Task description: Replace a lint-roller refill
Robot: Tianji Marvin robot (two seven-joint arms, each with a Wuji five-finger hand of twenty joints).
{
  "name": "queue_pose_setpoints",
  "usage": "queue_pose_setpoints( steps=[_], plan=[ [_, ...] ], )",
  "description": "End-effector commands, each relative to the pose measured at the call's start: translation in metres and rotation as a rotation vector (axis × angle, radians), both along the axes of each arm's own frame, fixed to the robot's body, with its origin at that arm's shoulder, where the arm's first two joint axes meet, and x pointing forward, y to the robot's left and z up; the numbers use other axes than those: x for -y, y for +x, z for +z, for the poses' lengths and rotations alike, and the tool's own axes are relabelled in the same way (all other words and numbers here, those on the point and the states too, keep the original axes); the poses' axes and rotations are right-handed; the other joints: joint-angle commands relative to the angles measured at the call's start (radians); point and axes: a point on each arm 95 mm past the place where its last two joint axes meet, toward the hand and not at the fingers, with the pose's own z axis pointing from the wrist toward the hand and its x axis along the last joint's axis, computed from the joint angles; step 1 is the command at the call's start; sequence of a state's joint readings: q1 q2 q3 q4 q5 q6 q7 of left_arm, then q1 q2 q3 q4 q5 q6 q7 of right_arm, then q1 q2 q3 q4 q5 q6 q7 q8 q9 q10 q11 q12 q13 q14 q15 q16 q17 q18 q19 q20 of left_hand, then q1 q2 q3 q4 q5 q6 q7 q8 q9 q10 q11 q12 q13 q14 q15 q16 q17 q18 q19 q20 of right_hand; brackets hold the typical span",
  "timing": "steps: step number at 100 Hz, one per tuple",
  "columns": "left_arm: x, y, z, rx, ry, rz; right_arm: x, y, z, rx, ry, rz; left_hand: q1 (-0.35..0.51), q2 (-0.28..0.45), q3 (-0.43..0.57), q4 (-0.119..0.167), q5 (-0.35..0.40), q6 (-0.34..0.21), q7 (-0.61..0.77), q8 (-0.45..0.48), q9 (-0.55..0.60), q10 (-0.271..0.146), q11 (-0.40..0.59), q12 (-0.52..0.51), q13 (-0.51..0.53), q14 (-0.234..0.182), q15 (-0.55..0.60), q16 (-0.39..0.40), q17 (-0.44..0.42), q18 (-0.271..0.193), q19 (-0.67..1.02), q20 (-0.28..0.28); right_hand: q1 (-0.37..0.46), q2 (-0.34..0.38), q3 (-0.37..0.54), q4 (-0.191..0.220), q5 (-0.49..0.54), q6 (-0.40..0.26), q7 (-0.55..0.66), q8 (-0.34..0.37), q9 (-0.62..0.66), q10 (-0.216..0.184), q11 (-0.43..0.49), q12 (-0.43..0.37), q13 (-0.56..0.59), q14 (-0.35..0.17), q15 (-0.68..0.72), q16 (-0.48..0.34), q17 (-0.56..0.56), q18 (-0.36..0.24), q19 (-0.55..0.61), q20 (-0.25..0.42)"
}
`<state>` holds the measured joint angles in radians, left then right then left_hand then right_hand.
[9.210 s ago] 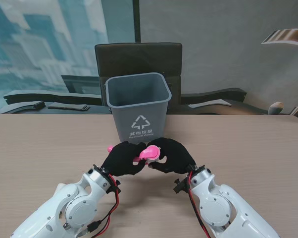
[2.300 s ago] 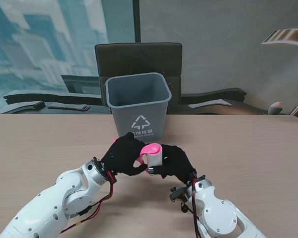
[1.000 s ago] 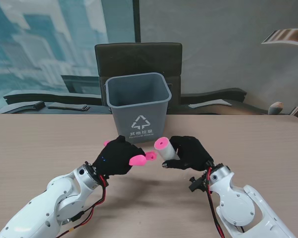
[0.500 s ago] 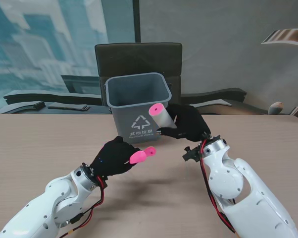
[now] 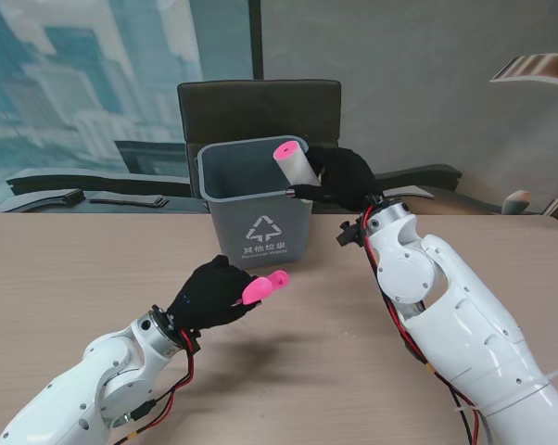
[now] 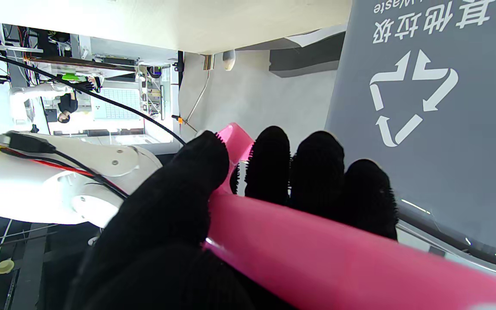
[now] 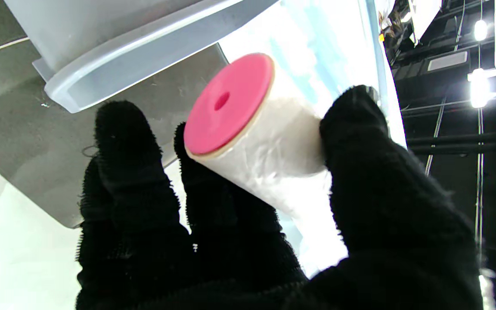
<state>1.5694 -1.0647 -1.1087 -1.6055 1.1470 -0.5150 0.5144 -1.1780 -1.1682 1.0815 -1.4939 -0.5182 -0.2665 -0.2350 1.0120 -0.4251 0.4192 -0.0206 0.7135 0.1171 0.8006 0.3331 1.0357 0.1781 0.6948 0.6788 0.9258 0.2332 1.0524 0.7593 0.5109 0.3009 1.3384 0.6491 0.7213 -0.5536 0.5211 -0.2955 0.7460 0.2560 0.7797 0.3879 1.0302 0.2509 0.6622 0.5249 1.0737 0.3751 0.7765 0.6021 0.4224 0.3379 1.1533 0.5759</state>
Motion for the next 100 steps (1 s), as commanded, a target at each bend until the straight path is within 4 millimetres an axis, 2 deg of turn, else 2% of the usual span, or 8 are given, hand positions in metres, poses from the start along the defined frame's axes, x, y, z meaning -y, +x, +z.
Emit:
queue_pose_setpoints(
  steps=[1, 26, 46, 59, 69, 76, 88, 100],
  plan=[
    [0.002, -0.001, 0.001, -0.008, 0.005, -0.003, -0.006, 0.006, 0.01, 0.011, 0.0, 0.009, 0.059, 0.073, -0.016, -0.019, 0.038, 0.025, 0.047, 0.01, -0.016, 0.032, 0.028, -0.032, 0.022, 0.02, 0.029, -0.013, 0.005, 0.001, 0.034, 0.018, 0.113, 0.218, 0.113, 0.129, 0.053, -0.332, 0.115, 0.02, -0.022, -0.102, -0.001, -0.018, -0.093, -0.266, -0.092, -0.02, 0.007, -0.047, 0.081, 0.017],
    [0.001, -0.002, 0.001, -0.01, 0.005, -0.003, -0.014, 0.039, 0.009, -0.03, -0.037, 0.022, 0.065, 0.07, -0.02, -0.016, 0.039, 0.027, 0.055, 0.015, -0.015, 0.033, 0.033, -0.034, 0.022, 0.021, 0.031, -0.014, 0.003, 0.003, 0.035, 0.018, 0.107, 0.249, 0.079, 0.138, 0.014, -0.348, 0.091, -0.006, -0.072, -0.123, -0.031, -0.057, -0.182, -0.27, -0.168, -0.065, -0.043, -0.06, 0.053, 0.006],
    [0.001, -0.001, 0.0, -0.014, 0.002, 0.005, -0.022, 0.061, -0.002, -0.091, -0.046, 0.024, 0.067, 0.072, -0.017, -0.012, 0.027, 0.044, 0.065, 0.031, -0.018, 0.036, 0.041, -0.027, 0.024, 0.02, 0.032, -0.015, 0.008, 0.005, 0.036, 0.018, 0.1, 0.266, 0.065, 0.144, -0.041, -0.331, 0.067, -0.02, -0.135, -0.127, -0.045, -0.071, -0.26, -0.281, -0.221, -0.096, -0.087, -0.067, 0.032, -0.002],
    [0.001, -0.001, 0.0, -0.015, 0.002, 0.009, -0.023, 0.069, -0.009, -0.115, -0.067, 0.027, 0.068, 0.072, -0.017, -0.012, 0.024, 0.046, 0.067, 0.035, -0.018, 0.036, 0.045, -0.024, 0.025, 0.019, 0.034, -0.015, 0.008, 0.005, 0.038, 0.018, 0.075, 0.256, 0.043, 0.156, -0.105, -0.308, 0.029, -0.048, -0.206, -0.128, -0.07, -0.105, -0.322, -0.291, -0.285, -0.156, -0.126, -0.075, 0.005, -0.016],
    [0.0, -0.002, 0.0, -0.015, 0.004, 0.008, -0.025, 0.072, -0.013, -0.146, -0.065, 0.042, 0.069, 0.071, -0.017, -0.011, 0.024, 0.044, 0.067, 0.035, -0.019, 0.035, 0.045, -0.023, 0.025, 0.019, 0.035, -0.015, 0.007, 0.004, 0.038, 0.017, -0.013, 0.238, 0.066, 0.183, -0.111, -0.247, -0.143, 0.022, -0.293, -0.086, -0.086, -0.134, -0.388, -0.269, -0.319, -0.197, -0.174, -0.072, -0.03, -0.041],
    [0.0, -0.002, 0.001, -0.012, 0.002, 0.009, -0.025, 0.072, -0.014, -0.17, -0.068, 0.052, 0.067, 0.071, -0.018, -0.012, 0.023, 0.045, 0.066, 0.035, -0.019, 0.036, 0.046, -0.022, 0.025, 0.018, 0.035, -0.015, 0.008, 0.004, 0.039, 0.017, -0.077, 0.246, 0.076, 0.232, -0.094, -0.194, -0.336, 0.137, -0.362, -0.056, -0.094, -0.136, -0.438, -0.251, -0.333, -0.203, -0.207, -0.069, -0.054, -0.049],
    [0.0, -0.005, 0.002, -0.008, -0.009, 0.009, -0.025, 0.073, -0.015, -0.188, -0.083, 0.065, 0.069, 0.071, -0.017, -0.011, 0.024, 0.047, 0.067, 0.036, -0.019, 0.036, 0.046, -0.021, 0.025, 0.018, 0.035, -0.016, 0.008, 0.004, 0.04, 0.017, -0.147, 0.195, 0.051, 0.245, -0.179, -0.128, -0.452, 0.138, -0.494, -0.022, -0.108, -0.139, -0.52, -0.24, -0.359, -0.213, -0.263, -0.064, -0.1, -0.063],
    [0.0, -0.005, 0.003, -0.007, -0.012, 0.008, -0.026, 0.073, -0.015, -0.191, -0.096, 0.072, 0.068, 0.07, -0.017, -0.011, 0.025, 0.046, 0.068, 0.036, -0.018, 0.036, 0.047, -0.02, 0.025, 0.018, 0.036, -0.016, 0.008, 0.004, 0.04, 0.017, -0.186, 0.174, 0.023, 0.247, -0.239, -0.092, -0.508, 0.128, -0.581, -0.003, -0.115, -0.143, -0.57, -0.24, -0.374, -0.221, -0.296, -0.065, -0.127, -0.07]
  ],
)
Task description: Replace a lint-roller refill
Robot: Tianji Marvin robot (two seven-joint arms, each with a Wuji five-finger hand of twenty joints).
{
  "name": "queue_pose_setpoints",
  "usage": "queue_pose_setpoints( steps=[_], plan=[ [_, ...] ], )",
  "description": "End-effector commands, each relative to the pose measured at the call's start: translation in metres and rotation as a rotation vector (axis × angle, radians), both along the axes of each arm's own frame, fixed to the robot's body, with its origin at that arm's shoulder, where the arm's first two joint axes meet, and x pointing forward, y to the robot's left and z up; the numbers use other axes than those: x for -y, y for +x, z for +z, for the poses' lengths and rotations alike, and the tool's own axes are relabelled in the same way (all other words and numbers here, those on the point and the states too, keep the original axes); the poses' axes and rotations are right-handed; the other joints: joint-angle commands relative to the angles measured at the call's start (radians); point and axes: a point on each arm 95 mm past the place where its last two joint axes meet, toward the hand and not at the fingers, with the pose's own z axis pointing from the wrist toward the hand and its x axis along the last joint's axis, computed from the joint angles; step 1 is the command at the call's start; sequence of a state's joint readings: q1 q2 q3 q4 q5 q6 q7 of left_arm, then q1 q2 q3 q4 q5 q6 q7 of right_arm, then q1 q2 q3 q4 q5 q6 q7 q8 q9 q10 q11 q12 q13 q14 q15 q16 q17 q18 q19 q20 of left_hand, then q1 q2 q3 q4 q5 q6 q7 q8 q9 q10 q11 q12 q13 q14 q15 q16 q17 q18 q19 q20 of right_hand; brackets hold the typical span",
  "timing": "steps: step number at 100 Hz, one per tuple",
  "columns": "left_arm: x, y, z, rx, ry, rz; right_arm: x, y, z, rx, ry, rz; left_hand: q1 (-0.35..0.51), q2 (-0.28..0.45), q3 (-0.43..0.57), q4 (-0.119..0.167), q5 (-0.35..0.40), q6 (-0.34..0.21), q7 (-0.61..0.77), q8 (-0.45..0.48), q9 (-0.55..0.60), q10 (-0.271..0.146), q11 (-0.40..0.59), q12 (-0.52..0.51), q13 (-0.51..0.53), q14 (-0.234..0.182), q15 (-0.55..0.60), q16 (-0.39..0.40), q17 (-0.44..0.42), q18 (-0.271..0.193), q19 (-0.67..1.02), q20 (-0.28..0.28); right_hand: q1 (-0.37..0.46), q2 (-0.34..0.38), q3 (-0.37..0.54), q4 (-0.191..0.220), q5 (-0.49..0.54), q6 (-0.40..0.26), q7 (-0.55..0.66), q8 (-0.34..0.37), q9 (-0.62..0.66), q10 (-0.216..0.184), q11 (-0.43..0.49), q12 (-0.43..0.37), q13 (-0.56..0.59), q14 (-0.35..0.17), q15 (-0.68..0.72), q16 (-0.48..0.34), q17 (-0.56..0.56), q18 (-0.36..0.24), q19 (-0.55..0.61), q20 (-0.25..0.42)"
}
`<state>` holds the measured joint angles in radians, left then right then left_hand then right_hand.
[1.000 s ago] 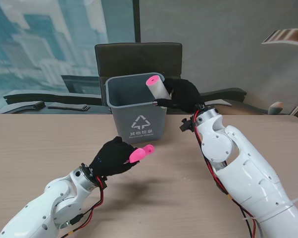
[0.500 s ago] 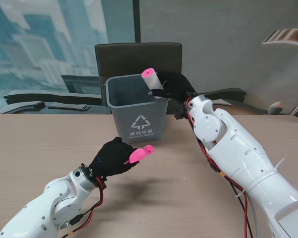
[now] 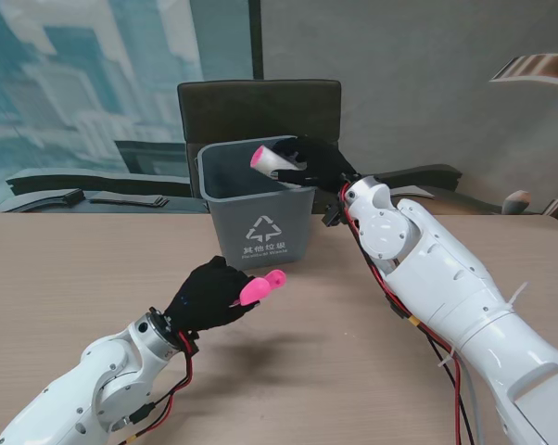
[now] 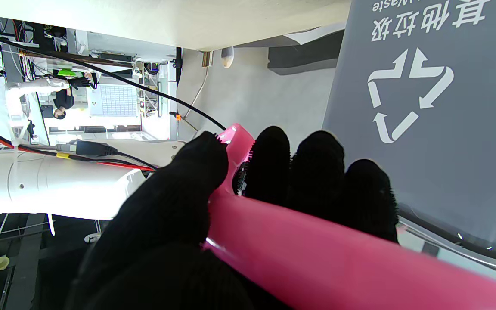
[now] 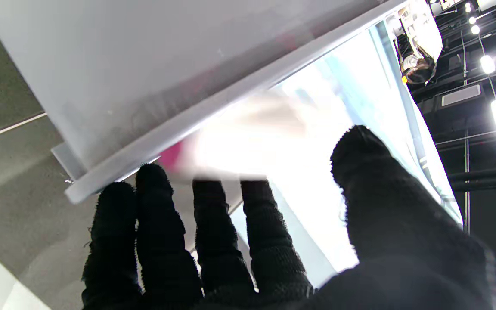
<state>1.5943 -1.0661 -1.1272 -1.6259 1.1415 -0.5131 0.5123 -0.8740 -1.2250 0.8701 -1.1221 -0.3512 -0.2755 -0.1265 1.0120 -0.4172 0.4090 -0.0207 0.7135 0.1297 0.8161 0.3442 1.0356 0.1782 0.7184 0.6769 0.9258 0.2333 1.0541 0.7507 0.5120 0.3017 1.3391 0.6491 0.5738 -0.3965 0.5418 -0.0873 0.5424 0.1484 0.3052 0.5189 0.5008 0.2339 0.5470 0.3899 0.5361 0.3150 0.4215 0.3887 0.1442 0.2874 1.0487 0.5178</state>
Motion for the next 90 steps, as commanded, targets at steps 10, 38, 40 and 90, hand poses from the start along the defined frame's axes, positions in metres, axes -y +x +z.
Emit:
queue_pose_setpoints(
  steps=[10, 38, 40, 90],
  plan=[
    [0.002, -0.001, 0.001, -0.007, 0.004, 0.0, -0.004, -0.001, 0.001, 0.0, -0.022, 0.018, 0.069, 0.063, -0.006, -0.011, 0.025, 0.034, 0.052, 0.025, -0.018, 0.038, 0.022, -0.018, 0.025, 0.019, 0.034, -0.008, 0.006, 0.005, 0.039, 0.016, -0.051, 0.019, -0.013, 0.039, -0.069, 0.035, -0.058, -0.008, -0.098, 0.024, -0.005, -0.011, -0.06, -0.181, -0.024, -0.01, -0.034, -0.015, -0.032, -0.014],
    [0.002, 0.0, 0.001, -0.022, -0.001, 0.022, -0.002, -0.02, 0.008, 0.061, 0.008, 0.016, 0.079, 0.077, -0.021, -0.024, 0.031, 0.041, 0.036, 0.011, -0.016, 0.041, 0.016, -0.028, 0.026, 0.022, 0.031, -0.01, 0.004, 0.009, 0.038, 0.015, -0.054, 0.035, -0.053, 0.043, -0.078, 0.046, -0.076, -0.005, -0.131, 0.035, 0.014, -0.01, -0.073, -0.176, -0.012, -0.007, -0.044, -0.011, -0.04, -0.011],
    [0.002, 0.0, 0.001, -0.025, -0.001, 0.027, -0.001, -0.025, 0.009, 0.076, 0.014, 0.017, 0.081, 0.084, -0.028, -0.027, 0.033, 0.043, 0.032, 0.008, -0.017, 0.043, 0.015, -0.033, 0.026, 0.023, 0.03, -0.011, 0.004, 0.009, 0.038, 0.015, -0.053, 0.034, -0.055, 0.044, -0.072, 0.047, -0.073, -0.003, -0.125, 0.035, 0.018, -0.01, -0.07, -0.175, -0.01, -0.006, -0.042, -0.009, -0.039, -0.011],
    [0.007, -0.002, 0.012, -0.045, -0.039, 0.026, 0.031, -0.154, -0.009, 0.203, 0.053, 0.107, 0.167, 0.2, -0.261, -0.028, 0.056, 0.046, 0.044, 0.024, 0.013, 0.035, 0.054, -0.05, 0.05, 0.028, 0.043, -0.015, 0.012, 0.031, 0.045, 0.016, 0.004, -0.022, -0.053, 0.056, 0.132, -0.032, 0.051, 0.087, 0.172, 0.002, 0.077, 0.096, 0.197, -0.17, 0.1, 0.071, 0.142, -0.001, 0.063, 0.042]
  ],
)
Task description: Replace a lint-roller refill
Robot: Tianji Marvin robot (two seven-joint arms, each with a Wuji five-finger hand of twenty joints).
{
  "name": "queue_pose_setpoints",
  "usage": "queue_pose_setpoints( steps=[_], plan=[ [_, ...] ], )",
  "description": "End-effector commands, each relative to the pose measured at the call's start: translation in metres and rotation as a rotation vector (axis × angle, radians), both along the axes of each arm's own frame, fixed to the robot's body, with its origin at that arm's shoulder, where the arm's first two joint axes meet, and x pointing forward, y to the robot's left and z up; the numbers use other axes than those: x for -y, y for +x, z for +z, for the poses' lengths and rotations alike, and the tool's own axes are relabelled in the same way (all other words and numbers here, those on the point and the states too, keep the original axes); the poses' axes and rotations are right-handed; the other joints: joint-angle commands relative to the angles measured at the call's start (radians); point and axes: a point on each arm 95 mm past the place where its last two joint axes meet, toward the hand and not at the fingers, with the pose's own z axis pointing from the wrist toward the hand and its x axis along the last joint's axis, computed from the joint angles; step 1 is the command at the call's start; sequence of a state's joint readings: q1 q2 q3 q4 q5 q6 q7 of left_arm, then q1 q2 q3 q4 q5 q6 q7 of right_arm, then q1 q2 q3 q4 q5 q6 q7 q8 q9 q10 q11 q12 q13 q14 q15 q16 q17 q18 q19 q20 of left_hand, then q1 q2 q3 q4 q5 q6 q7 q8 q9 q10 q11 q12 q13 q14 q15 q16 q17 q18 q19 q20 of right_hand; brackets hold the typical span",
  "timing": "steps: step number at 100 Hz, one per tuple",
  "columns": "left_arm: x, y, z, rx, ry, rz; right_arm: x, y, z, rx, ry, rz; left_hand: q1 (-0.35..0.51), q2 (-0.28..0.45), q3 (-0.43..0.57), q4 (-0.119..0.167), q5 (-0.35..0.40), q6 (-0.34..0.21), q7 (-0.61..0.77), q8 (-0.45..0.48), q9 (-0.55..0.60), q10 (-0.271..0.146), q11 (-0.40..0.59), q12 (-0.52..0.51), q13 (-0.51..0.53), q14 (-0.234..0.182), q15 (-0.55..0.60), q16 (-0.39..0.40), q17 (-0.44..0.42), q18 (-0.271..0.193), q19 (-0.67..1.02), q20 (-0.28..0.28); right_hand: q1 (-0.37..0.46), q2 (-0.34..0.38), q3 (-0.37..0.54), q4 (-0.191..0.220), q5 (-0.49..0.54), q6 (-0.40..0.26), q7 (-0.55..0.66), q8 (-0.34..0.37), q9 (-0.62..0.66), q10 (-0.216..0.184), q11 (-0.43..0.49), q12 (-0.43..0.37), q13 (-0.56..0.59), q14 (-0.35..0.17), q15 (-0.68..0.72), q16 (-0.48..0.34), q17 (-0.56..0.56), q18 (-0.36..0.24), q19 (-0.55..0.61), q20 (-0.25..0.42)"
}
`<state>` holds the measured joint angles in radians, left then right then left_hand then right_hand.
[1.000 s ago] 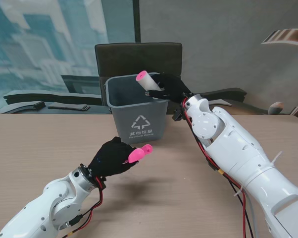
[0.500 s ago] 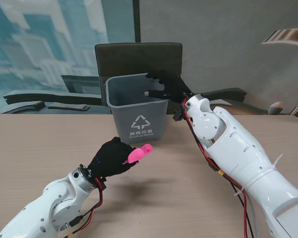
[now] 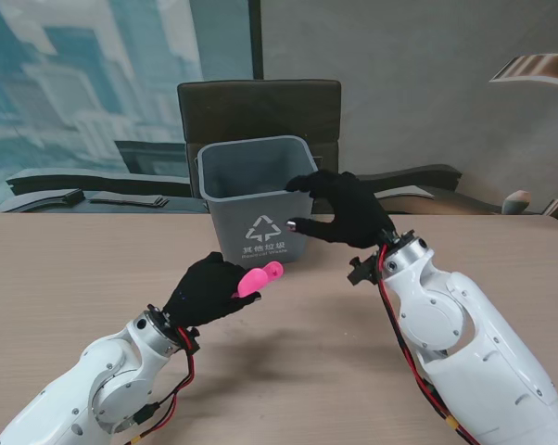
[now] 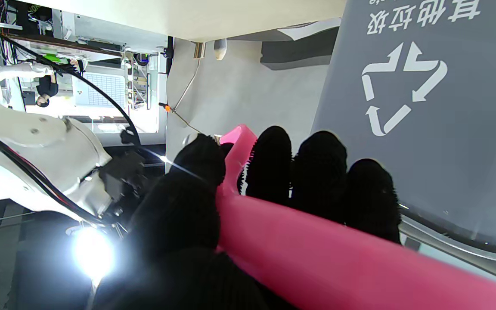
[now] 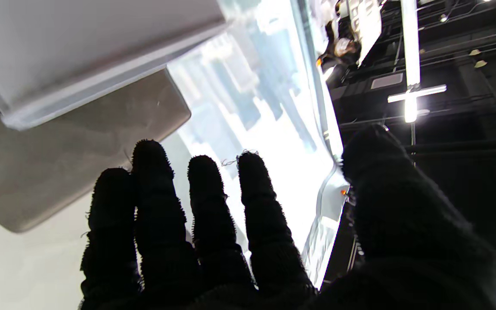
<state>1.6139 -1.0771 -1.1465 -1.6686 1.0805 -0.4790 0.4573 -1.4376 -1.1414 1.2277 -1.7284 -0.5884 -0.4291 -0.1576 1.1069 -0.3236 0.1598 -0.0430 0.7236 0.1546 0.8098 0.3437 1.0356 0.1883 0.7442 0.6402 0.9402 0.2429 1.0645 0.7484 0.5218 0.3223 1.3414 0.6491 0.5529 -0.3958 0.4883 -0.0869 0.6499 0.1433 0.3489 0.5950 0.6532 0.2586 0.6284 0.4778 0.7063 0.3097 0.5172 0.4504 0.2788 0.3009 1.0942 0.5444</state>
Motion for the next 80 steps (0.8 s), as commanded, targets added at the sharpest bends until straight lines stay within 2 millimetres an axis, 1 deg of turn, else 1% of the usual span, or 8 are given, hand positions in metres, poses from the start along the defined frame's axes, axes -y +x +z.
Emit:
queue_pose_setpoints(
  steps=[1, 6, 15, 22, 35, 54, 69, 80],
  plan=[
    [0.006, -0.002, 0.002, -0.013, -0.004, -0.013, 0.001, -0.01, -0.019, -0.04, -0.027, 0.025, 0.072, 0.107, -0.012, -0.006, 0.045, 0.021, 0.051, 0.027, 0.013, 0.024, 0.03, -0.012, 0.036, 0.018, 0.033, -0.012, 0.003, 0.011, 0.042, 0.016, 0.029, -0.025, 0.003, 0.056, 0.024, -0.029, 0.008, 0.012, 0.02, -0.024, -0.005, 0.008, 0.028, -0.166, 0.004, 0.01, 0.009, -0.015, 0.018, 0.015],
    [0.007, -0.002, 0.003, -0.023, -0.009, -0.015, 0.002, -0.016, -0.025, -0.041, -0.037, 0.045, 0.073, 0.109, -0.015, -0.006, 0.042, 0.022, 0.054, 0.032, 0.012, 0.024, 0.033, -0.009, 0.036, 0.017, 0.034, -0.012, 0.003, 0.011, 0.042, 0.016, 0.038, -0.042, 0.028, 0.058, 0.018, -0.042, 0.014, 0.022, 0.023, -0.033, -0.014, 0.019, 0.039, -0.175, -0.007, 0.013, 0.015, -0.019, 0.017, 0.018],
    [0.008, -0.003, 0.003, -0.029, -0.014, -0.017, 0.004, -0.024, -0.035, -0.049, -0.051, 0.067, 0.075, 0.111, -0.018, -0.007, 0.04, 0.021, 0.055, 0.036, 0.011, 0.024, 0.035, -0.007, 0.036, 0.017, 0.035, -0.011, 0.002, 0.009, 0.043, 0.016, 0.022, -0.058, 0.091, 0.052, 0.015, -0.049, 0.012, 0.028, 0.025, -0.04, -0.025, 0.031, 0.049, -0.181, -0.02, 0.019, 0.026, -0.03, 0.012, 0.022],
    [0.009, -0.004, 0.004, -0.027, -0.02, -0.019, 0.004, -0.028, -0.043, -0.072, -0.059, 0.074, 0.075, 0.111, -0.019, -0.006, 0.039, 0.02, 0.054, 0.038, 0.01, 0.023, 0.035, -0.006, 0.034, 0.016, 0.035, -0.011, 0.001, 0.007, 0.043, 0.016, 0.01, -0.044, 0.103, 0.049, 0.015, -0.037, 0.01, 0.029, 0.027, -0.033, -0.027, 0.032, 0.056, -0.18, -0.019, 0.021, 0.03, -0.029, 0.013, 0.023],
    [0.01, -0.005, 0.004, -0.015, -0.03, -0.024, 0.003, -0.029, -0.059, -0.14, -0.067, 0.073, 0.077, 0.111, -0.022, -0.005, 0.038, 0.02, 0.053, 0.039, 0.008, 0.022, 0.035, -0.004, 0.033, 0.014, 0.037, -0.01, 0.0, 0.005, 0.044, 0.016, -0.002, -0.019, 0.1, 0.045, 0.023, -0.011, 0.004, 0.024, 0.032, -0.013, -0.034, 0.028, 0.066, -0.167, -0.015, 0.024, 0.038, -0.024, 0.015, 0.025],
    [0.01, -0.007, 0.005, -0.003, -0.039, -0.027, -0.001, -0.026, -0.079, -0.26, -0.06, 0.078, 0.078, 0.111, -0.025, -0.003, 0.036, 0.02, 0.052, 0.04, 0.006, 0.021, 0.037, -0.002, 0.032, 0.014, 0.038, -0.01, 0.0, 0.002, 0.045, 0.016, 0.013, 0.007, 0.084, 0.046, 0.042, 0.02, 0.0, 0.018, 0.063, 0.018, -0.041, 0.018, 0.101, -0.148, 0.002, 0.033, 0.06, -0.014, 0.029, 0.032],
    [0.014, -0.007, 0.004, -0.018, -0.054, -0.039, -0.007, -0.022, -0.088, -0.326, -0.034, 0.091, 0.082, 0.11, -0.026, -0.001, 0.036, 0.023, 0.053, 0.04, 0.005, 0.024, 0.038, -0.001, 0.03, 0.014, 0.038, -0.01, -0.003, 0.002, 0.045, 0.017, 0.014, 0.046, 0.064, 0.045, 0.058, 0.036, 0.002, 0.017, 0.088, 0.034, -0.04, 0.01, 0.124, -0.134, 0.014, 0.039, 0.063, -0.013, 0.031, 0.034],
    [0.018, -0.008, 0.003, -0.024, -0.061, -0.055, -0.013, -0.02, -0.092, -0.363, -0.007, 0.105, 0.082, 0.11, -0.028, -0.001, 0.036, 0.021, 0.053, 0.04, 0.005, 0.023, 0.038, -0.001, 0.03, 0.015, 0.04, -0.01, -0.003, 0.002, 0.046, 0.017, 0.027, 0.082, 0.023, 0.05, 0.068, 0.049, 0.0, 0.013, 0.1, 0.047, -0.036, 0.002, 0.132, -0.121, 0.023, 0.044, 0.062, -0.014, 0.029, 0.034]
  ],
)
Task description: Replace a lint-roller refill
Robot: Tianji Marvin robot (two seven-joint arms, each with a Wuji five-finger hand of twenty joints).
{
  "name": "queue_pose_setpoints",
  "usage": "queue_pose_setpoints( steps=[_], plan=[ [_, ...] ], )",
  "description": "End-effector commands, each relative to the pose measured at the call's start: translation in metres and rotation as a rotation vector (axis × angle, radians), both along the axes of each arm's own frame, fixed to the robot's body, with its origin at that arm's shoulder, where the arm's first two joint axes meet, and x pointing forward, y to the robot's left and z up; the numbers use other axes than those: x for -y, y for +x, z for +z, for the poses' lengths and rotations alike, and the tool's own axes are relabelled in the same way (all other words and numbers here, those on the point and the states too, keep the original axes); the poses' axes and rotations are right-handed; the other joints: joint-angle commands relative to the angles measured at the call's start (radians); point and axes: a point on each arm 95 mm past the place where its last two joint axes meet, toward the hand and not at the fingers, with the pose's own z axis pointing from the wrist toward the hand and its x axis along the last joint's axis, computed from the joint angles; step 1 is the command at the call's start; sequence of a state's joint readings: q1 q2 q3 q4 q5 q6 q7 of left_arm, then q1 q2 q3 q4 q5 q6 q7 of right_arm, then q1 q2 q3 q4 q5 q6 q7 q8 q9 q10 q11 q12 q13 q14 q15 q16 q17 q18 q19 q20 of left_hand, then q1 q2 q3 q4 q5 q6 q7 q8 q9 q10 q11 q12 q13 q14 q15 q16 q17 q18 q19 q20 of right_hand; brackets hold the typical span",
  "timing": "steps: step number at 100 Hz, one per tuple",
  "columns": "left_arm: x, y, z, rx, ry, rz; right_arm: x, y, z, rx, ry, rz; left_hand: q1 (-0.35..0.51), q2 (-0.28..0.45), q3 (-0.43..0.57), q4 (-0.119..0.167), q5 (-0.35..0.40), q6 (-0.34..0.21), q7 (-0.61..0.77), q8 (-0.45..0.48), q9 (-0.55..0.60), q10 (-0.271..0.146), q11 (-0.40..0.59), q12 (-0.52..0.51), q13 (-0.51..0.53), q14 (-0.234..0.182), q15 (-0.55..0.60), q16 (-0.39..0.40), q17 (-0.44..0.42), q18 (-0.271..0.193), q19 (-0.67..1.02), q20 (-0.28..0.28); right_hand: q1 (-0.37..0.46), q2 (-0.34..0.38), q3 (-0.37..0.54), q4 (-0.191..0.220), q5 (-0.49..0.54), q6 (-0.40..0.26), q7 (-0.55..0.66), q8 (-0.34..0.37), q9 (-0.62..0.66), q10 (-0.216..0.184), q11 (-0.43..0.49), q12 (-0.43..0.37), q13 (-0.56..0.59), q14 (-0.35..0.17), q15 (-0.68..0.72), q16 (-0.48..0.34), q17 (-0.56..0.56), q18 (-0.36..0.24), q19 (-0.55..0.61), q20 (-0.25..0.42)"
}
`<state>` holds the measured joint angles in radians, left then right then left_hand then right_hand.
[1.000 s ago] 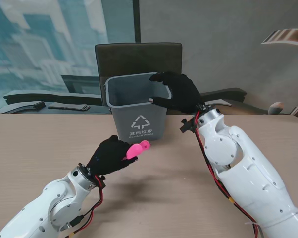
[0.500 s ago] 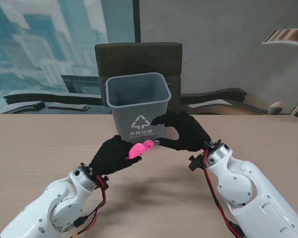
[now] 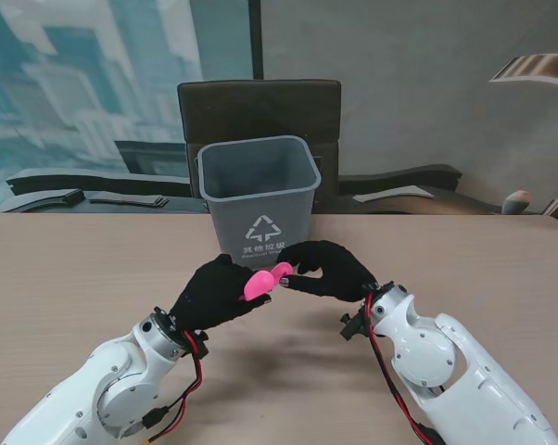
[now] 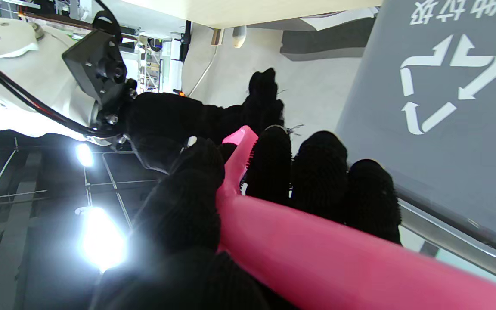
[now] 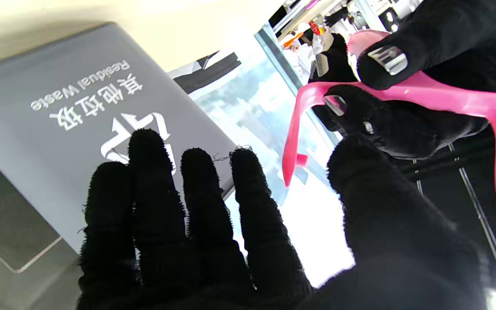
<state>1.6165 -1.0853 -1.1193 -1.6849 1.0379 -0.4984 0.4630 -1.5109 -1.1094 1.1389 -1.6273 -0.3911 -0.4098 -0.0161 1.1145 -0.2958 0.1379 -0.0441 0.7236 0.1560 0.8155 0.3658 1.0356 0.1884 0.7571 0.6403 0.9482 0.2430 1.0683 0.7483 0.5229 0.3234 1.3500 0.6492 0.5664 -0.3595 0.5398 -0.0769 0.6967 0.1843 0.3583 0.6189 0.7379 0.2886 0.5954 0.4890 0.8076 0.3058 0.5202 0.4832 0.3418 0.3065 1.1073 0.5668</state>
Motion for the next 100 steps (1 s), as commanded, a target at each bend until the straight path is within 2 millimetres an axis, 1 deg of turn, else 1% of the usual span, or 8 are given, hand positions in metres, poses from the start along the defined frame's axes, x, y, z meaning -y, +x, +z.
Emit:
queue_pose_setpoints(
  steps=[1, 11, 37, 39, 45, 68, 89, 100],
  plan=[
    [0.006, -0.001, 0.0, -0.009, 0.0, -0.014, -0.005, 0.0, -0.002, -0.008, -0.014, 0.01, 0.075, 0.083, -0.006, 0.0, 0.036, 0.02, 0.047, 0.018, 0.004, 0.023, 0.025, -0.001, 0.022, 0.016, 0.036, -0.01, -0.004, 0.001, 0.037, 0.017, 0.016, 0.049, -0.029, 0.041, 0.023, 0.009, -0.009, -0.011, 0.017, 0.018, -0.002, -0.009, 0.032, -0.117, 0.021, 0.012, 0.0, -0.02, 0.016, 0.011],
    [0.007, -0.002, 0.0, -0.015, -0.004, -0.019, -0.008, 0.0, -0.004, -0.018, 0.005, 0.007, 0.077, 0.082, -0.006, 0.001, 0.037, 0.021, 0.048, 0.017, 0.004, 0.025, 0.026, -0.001, 0.021, 0.016, 0.036, -0.01, -0.006, 0.001, 0.037, 0.017, 0.059, 0.086, -0.066, 0.046, 0.048, 0.009, 0.004, -0.009, 0.046, 0.023, 0.012, -0.014, 0.061, -0.112, 0.041, 0.018, 0.015, -0.024, 0.022, 0.01],
    [0.008, -0.002, 0.0, -0.017, -0.006, -0.019, -0.012, -0.002, -0.007, -0.042, 0.036, 0.018, 0.078, 0.082, -0.008, 0.002, 0.037, 0.023, 0.048, 0.016, 0.003, 0.025, 0.026, -0.001, 0.021, 0.017, 0.037, -0.01, -0.006, 0.003, 0.037, 0.017, 0.123, 0.068, 0.023, 0.038, 0.101, 0.0, 0.052, -0.019, 0.137, 0.028, 0.062, 0.001, 0.157, -0.114, 0.127, 0.043, 0.071, -0.028, 0.055, 0.007],
    [0.008, -0.002, 0.0, -0.016, -0.007, -0.019, -0.013, -0.003, -0.007, -0.044, 0.039, 0.02, 0.078, 0.082, -0.008, 0.002, 0.037, 0.024, 0.048, 0.016, 0.003, 0.026, 0.026, -0.001, 0.02, 0.017, 0.037, -0.011, -0.006, 0.003, 0.037, 0.017, 0.119, 0.059, 0.05, 0.025, 0.091, -0.001, 0.101, -0.071, 0.143, 0.027, 0.064, 0.004, 0.162, -0.114, 0.131, 0.041, 0.075, -0.028, 0.062, 0.002],
    [0.008, -0.002, 0.0, -0.015, -0.008, -0.02, -0.014, -0.003, -0.007, -0.054, 0.049, 0.023, 0.078, 0.082, -0.009, 0.002, 0.037, 0.023, 0.047, 0.016, 0.004, 0.026, 0.026, -0.001, 0.021, 0.018, 0.037, -0.011, -0.007, 0.003, 0.037, 0.017, 0.148, 0.031, 0.074, 0.007, 0.09, -0.006, 0.15, -0.095, 0.163, 0.029, 0.076, 0.009, 0.181, -0.114, 0.148, 0.046, 0.089, -0.028, 0.074, 0.003],
    [0.008, -0.003, 0.001, -0.013, -0.009, -0.017, -0.019, -0.006, -0.011, -0.076, 0.09, 0.023, 0.079, 0.082, -0.01, 0.003, 0.037, 0.022, 0.047, 0.016, 0.004, 0.024, 0.025, -0.001, 0.02, 0.015, 0.036, -0.011, -0.005, 0.003, 0.038, 0.017, 0.216, -0.053, 0.213, -0.046, 0.096, 0.029, 0.433, -0.325, 0.278, 0.053, 0.131, 0.04, 0.294, -0.102, 0.237, 0.07, 0.179, 0.003, 0.14, 0.016],
    [0.008, -0.003, 0.001, -0.011, -0.01, -0.015, -0.022, -0.007, -0.013, -0.085, 0.105, 0.033, 0.079, 0.084, -0.011, 0.003, 0.036, 0.021, 0.047, 0.016, 0.002, 0.024, 0.025, -0.001, 0.02, 0.015, 0.036, -0.012, -0.007, 0.002, 0.037, 0.016, 0.303, -0.14, 0.281, -0.071, 0.112, 0.004, 0.537, -0.374, 0.346, 0.034, 0.163, 0.06, 0.369, -0.128, 0.283, 0.085, 0.248, 0.005, 0.18, 0.02],
    [0.008, -0.003, 0.001, -0.009, -0.011, -0.013, -0.023, -0.008, -0.013, -0.083, 0.108, 0.036, 0.079, 0.083, -0.012, 0.003, 0.035, 0.021, 0.047, 0.016, 0.002, 0.023, 0.025, -0.001, 0.02, 0.015, 0.036, -0.012, -0.007, 0.001, 0.036, 0.016, 0.356, -0.201, 0.359, -0.113, 0.151, -0.013, 0.563, -0.376, 0.402, 0.019, 0.179, 0.087, 0.423, -0.146, 0.317, 0.098, 0.304, 0.004, 0.205, 0.018]
  ],
)
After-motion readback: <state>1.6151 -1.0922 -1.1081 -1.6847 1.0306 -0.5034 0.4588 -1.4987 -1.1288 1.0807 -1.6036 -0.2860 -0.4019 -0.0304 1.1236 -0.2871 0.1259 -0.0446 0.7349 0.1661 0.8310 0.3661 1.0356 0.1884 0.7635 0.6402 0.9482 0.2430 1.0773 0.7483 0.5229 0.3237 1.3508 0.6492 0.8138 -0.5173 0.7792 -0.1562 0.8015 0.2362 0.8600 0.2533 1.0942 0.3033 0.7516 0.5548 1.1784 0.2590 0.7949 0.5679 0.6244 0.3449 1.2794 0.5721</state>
